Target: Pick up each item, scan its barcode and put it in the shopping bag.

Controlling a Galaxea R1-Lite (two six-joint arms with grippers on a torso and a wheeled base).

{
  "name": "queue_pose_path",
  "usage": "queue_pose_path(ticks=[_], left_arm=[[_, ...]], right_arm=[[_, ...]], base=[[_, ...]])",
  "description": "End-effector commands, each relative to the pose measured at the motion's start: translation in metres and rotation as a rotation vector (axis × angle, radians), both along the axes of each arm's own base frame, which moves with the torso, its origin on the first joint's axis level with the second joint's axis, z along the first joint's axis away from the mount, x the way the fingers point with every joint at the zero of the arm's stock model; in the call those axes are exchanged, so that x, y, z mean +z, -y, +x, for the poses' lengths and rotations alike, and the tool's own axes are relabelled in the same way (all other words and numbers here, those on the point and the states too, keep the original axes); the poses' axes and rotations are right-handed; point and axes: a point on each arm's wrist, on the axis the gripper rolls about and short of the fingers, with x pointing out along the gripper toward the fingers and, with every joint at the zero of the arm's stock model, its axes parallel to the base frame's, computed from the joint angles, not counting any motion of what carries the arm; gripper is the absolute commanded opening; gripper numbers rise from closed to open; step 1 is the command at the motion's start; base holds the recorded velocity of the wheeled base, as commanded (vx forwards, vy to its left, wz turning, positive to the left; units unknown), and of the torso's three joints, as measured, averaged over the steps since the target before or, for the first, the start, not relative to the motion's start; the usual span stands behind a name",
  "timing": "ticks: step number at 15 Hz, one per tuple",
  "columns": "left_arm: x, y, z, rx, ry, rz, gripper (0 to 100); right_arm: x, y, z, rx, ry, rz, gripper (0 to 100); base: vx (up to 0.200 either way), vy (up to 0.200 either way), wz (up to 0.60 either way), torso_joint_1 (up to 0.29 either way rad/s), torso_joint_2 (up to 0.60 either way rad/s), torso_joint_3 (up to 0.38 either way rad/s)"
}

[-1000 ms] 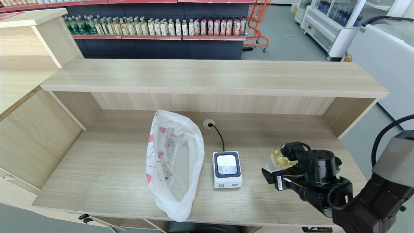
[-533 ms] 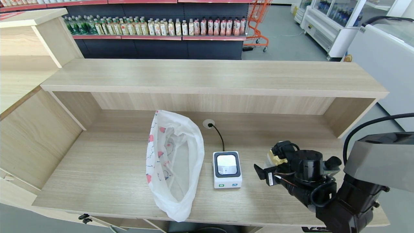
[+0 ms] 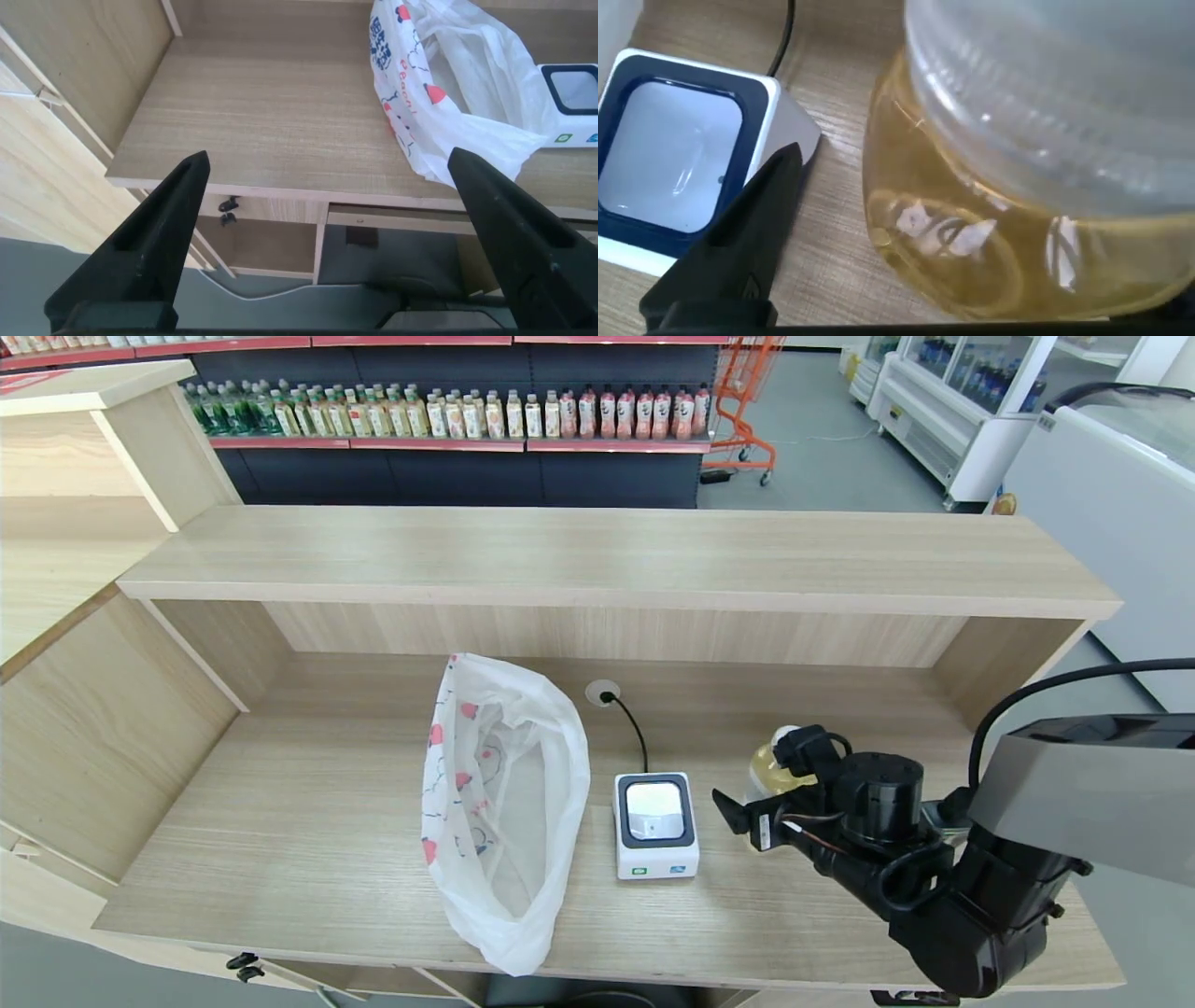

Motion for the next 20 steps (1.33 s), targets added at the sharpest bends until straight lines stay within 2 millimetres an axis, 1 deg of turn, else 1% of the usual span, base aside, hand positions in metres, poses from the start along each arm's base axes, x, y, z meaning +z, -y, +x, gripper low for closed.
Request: queue_pose_path(ticks=[1,2,6,9,11,12,13,14,15,16,17,19,20], left_arm=[[0.000,0.000,0.000,0.000,0.000,0.000,100],[0.000,0.000,0.000,0.000,0.000,0.000,100],[0.000,0.000,0.000,0.000,0.000,0.000,100],[0.000,0.000,0.000,0.000,0.000,0.000,100],[0.000,0.000,0.000,0.000,0.000,0.000,100],[0.000,0.000,0.000,0.000,-0.001,0.000,100],[0.000,0.000,0.000,0.000,0.000,0.000,100],[0.000,0.000,0.000,0.000,0.000,0.000,100],[0.000,0.000,0.000,0.000,0.000,0.000,100],[0.000,0.000,0.000,0.000,0.000,0.000,100],[0.000,0.000,0.000,0.000,0.000,0.000,100],[0.000,0.000,0.000,0.000,0.000,0.000,100],[0.000,0.000,0.000,0.000,0.000,0.000,100]], right_arm=[[0.008,0.005,-0.001,0.014,0.015,0.010,100],[0.008,0.008,0.000,0.019,0.018,0.002,0],[0.001,0.019,-0.003,0.008,-0.004,-0.053,0],[-0.013,0.023,-0.007,0.007,-0.046,-0.110,0],[-0.013,0.022,-0.005,0.013,-0.043,-0.113,0],[-0.009,0.022,-0.005,0.013,-0.033,-0.105,0],[0.000,0.023,-0.007,0.011,-0.013,-0.086,0],[0.019,0.024,-0.010,0.022,0.022,-0.025,0],[0.040,0.031,-0.015,0.048,0.046,0.046,0],[0.057,0.039,-0.019,0.069,0.054,0.082,0],[0.090,0.065,-0.034,0.144,0.032,0.132,0],[0.120,0.094,-0.055,0.321,-0.054,0.233,0],[0.125,0.101,-0.063,0.403,-0.093,0.263,0]], base=[[0.000,0.000,0.00,0.000,0.00,0.000],[0.000,0.000,0.00,0.000,0.00,0.000],[0.000,0.000,0.00,0.000,0.00,0.000],[0.000,0.000,0.00,0.000,0.00,0.000],[0.000,0.000,0.00,0.000,0.00,0.000],[0.000,0.000,0.00,0.000,0.00,0.000],[0.000,0.000,0.00,0.000,0.00,0.000],[0.000,0.000,0.00,0.000,0.00,0.000],[0.000,0.000,0.00,0.000,0.00,0.000],[0.000,0.000,0.00,0.000,0.00,0.000],[0.000,0.000,0.00,0.000,0.00,0.000],[0.000,0.000,0.00,0.000,0.00,0.000],[0.000,0.000,0.00,0.000,0.00,0.000]])
